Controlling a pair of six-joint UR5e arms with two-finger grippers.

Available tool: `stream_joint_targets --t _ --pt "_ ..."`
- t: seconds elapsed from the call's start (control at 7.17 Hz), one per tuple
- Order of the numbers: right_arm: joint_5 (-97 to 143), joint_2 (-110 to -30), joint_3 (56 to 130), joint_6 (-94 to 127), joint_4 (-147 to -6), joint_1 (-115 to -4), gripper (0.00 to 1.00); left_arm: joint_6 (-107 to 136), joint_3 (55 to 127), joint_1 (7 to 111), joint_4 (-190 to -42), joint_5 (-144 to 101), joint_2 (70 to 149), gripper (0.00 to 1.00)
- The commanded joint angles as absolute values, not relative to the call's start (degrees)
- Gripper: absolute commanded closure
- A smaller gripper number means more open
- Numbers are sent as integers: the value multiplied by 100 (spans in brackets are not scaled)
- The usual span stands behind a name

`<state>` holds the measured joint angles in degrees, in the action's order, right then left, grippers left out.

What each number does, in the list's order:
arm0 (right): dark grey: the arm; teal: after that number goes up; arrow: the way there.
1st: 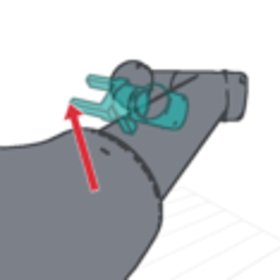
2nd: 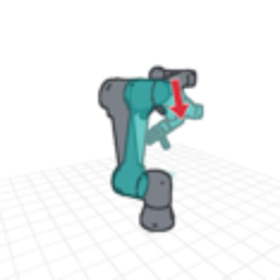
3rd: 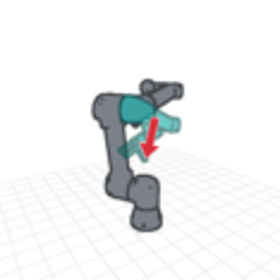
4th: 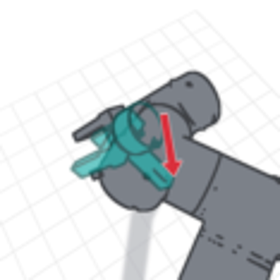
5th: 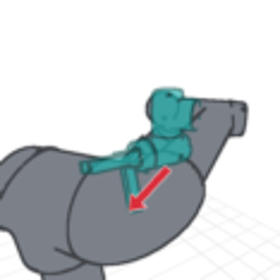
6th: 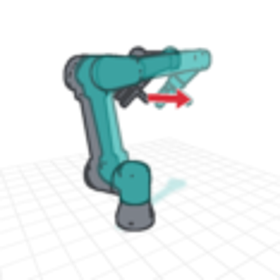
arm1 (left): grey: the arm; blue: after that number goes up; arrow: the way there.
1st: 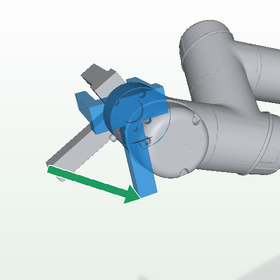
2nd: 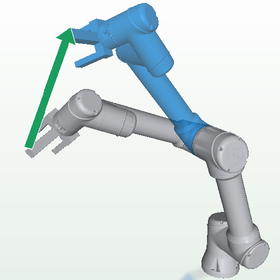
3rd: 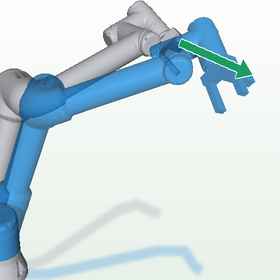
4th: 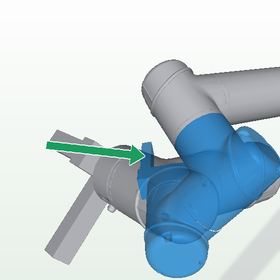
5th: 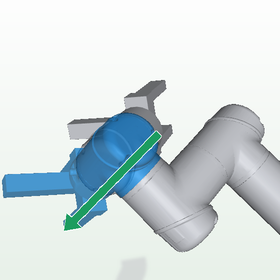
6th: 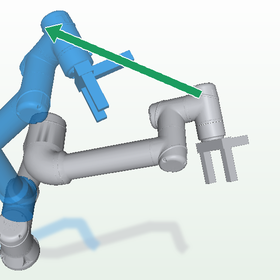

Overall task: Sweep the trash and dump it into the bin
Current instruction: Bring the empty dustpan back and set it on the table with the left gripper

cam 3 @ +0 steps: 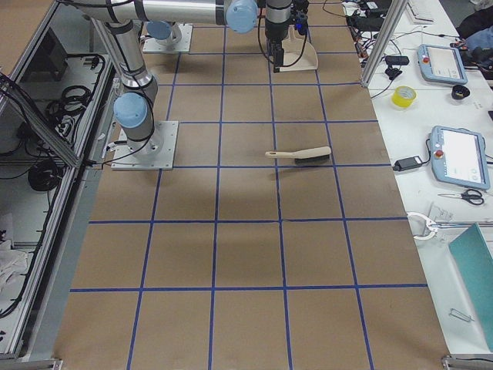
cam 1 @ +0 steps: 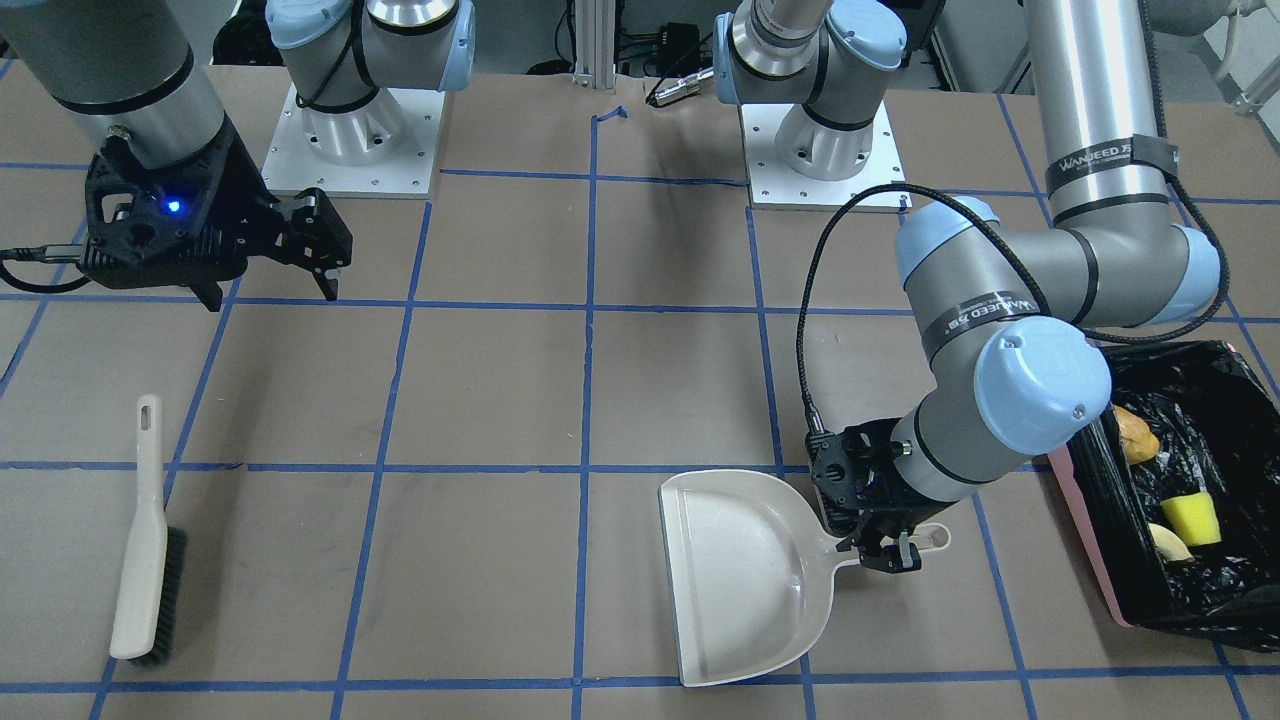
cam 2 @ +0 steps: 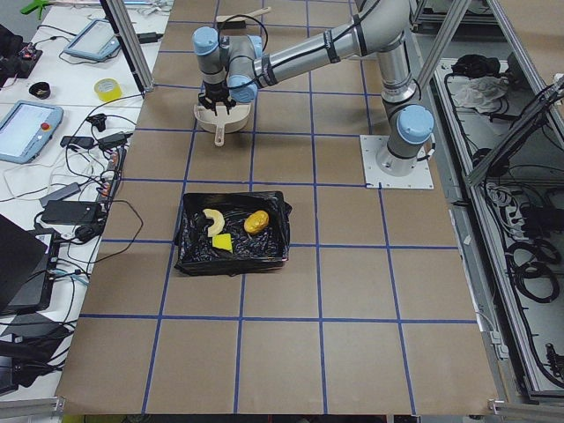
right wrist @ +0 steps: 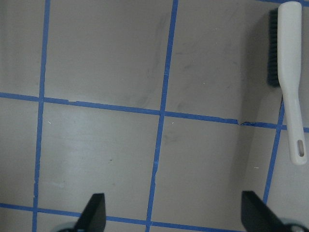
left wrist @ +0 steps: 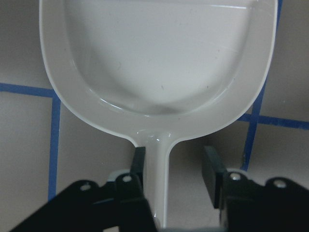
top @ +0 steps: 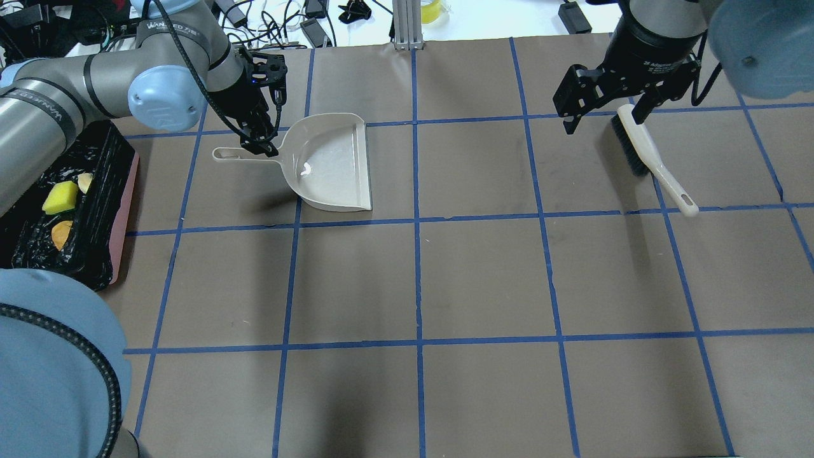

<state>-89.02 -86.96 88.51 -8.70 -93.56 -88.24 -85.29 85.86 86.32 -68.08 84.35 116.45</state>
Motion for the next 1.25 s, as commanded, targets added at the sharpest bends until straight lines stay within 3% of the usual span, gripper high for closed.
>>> stream_joint_targets --t 0.0,0.14,0.28,0.42,1.12 --pt "-8895 -8701 8851 -870 -9378 -8824 0 -8586 8622 8579 -6812 8455 11741 47" --pt "-8903 -8701 8851 -870 -9369 -8824 0 -8683 8622 8213 -6812 8446 11873 42" --pt "-8912 -8701 8851 -870 -9378 -8824 0 -8675 8605 8052 -6803 8455 11978 13" --pt "-8903 -8684 8851 -870 -9413 -8824 0 -8649 8526 8051 -6794 8481 12032 0" --pt "-8904 -8710 8842 -861 -9422 -8824 0 -8334 8482 8094 -7177 8684 11701 0"
